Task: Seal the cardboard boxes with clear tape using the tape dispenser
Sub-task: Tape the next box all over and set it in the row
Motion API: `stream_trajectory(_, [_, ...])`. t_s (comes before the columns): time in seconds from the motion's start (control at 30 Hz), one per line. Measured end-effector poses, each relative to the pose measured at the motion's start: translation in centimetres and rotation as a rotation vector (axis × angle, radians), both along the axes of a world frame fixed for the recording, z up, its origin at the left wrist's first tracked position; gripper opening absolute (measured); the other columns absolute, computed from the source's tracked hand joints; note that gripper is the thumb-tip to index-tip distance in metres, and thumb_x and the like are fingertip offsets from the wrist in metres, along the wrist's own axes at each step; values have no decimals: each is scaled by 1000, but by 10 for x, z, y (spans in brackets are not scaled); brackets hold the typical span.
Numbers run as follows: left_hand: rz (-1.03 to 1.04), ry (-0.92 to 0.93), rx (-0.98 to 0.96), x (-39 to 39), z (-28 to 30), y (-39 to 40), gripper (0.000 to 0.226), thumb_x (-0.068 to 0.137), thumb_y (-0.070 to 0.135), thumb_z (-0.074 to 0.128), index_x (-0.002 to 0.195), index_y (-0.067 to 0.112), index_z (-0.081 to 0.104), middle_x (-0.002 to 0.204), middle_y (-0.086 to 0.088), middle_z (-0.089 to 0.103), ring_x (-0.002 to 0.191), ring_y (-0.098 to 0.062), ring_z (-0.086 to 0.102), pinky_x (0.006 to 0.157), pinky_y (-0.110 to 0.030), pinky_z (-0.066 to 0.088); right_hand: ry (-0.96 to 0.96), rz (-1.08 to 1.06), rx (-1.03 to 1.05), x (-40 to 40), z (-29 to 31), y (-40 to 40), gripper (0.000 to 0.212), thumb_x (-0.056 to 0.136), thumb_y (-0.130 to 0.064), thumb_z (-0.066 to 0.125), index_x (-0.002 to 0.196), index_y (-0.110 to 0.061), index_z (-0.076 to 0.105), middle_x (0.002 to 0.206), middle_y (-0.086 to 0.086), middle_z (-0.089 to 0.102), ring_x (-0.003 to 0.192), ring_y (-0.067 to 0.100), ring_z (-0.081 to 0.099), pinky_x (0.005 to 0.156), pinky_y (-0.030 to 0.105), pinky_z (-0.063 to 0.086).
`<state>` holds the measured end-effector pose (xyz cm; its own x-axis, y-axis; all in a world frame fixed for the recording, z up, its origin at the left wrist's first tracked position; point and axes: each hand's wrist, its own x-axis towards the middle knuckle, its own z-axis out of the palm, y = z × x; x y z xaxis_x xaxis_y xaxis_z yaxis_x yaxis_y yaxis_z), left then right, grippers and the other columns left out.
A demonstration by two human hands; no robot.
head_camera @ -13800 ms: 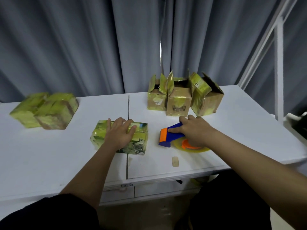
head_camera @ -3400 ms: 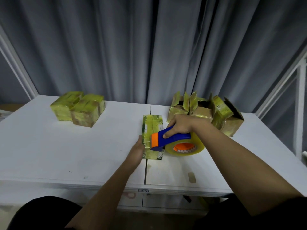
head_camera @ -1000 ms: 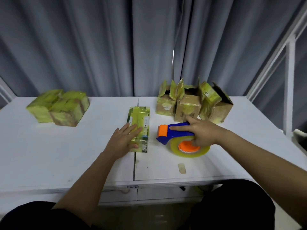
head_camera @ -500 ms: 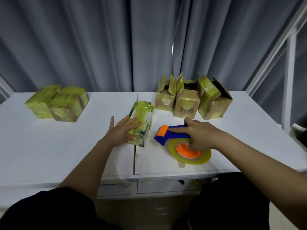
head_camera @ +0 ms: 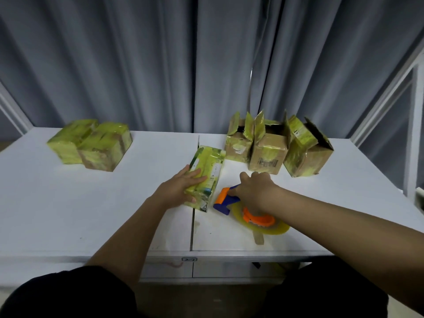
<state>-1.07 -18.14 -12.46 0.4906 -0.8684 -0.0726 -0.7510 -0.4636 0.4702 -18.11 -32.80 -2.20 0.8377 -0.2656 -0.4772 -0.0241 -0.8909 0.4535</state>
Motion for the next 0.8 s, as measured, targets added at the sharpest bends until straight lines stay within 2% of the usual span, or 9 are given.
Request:
stream_trajectory(0.13, [-14,-28,14,-1,-1,-1,81,83,19,71,147,34,25,158,14,10,147,-13,-6,112,-39,25,83,33,-74,19,12,15,62,93,-29,57,148,-29,28,134,15,37,112,35,51,83,39,49])
stream_trajectory(0.27, [-21,-43,-4,-2,-1,-1,81,83,18,72,148,31,25,158,10,12,147,-17,-5,113,-41,26,121,57,-152,33,19,28,60,93,-33,60,146,-22,35,141,14,36,125,36,44,90,47,47])
stream_trajectory(0.4, [-11,-31,-8,-4,-1,1,82,83,15,72,148,28,24,158,10,12,147,-17,-5,113,-38,22,115,69,-194,36,23,38,56,96,-34,55,145,-16,35,149,17,27,132,39,37,97,54,43])
stream_trajectory(0.57, [3,-31,-11,-6,-1,2,80,84,17,71,148,30,25,159,10,11,147,-18,-6,113,-41,20,26,73,-199,23,13,31,49,100,-31,46,147,-25,33,142,16,31,125,40,40,92,49,43])
stream_trajectory(0.67, [9,16,-18,-6,0,2,81,83,16,73,148,30,26,159,9,11,147,-18,-7,115,-41,18,-24,25,-70,14,4,17,53,98,-28,49,147,-34,29,134,14,36,118,39,43,83,42,44])
stream_trajectory(0.73, [26,71,-25,-6,1,1,82,80,17,75,147,31,30,159,9,11,147,-17,-8,115,-37,16,-63,10,30,4,-2,2,58,98,-25,44,148,-43,22,131,13,35,115,37,44,75,38,40])
stream_trajectory(0.8, [33,82,-2,-8,3,0,85,76,25,78,146,31,30,159,9,10,146,-17,-12,116,-38,14,-93,9,80,-10,-7,-11,62,98,-24,40,149,-46,13,132,14,33,114,37,44,74,38,37])
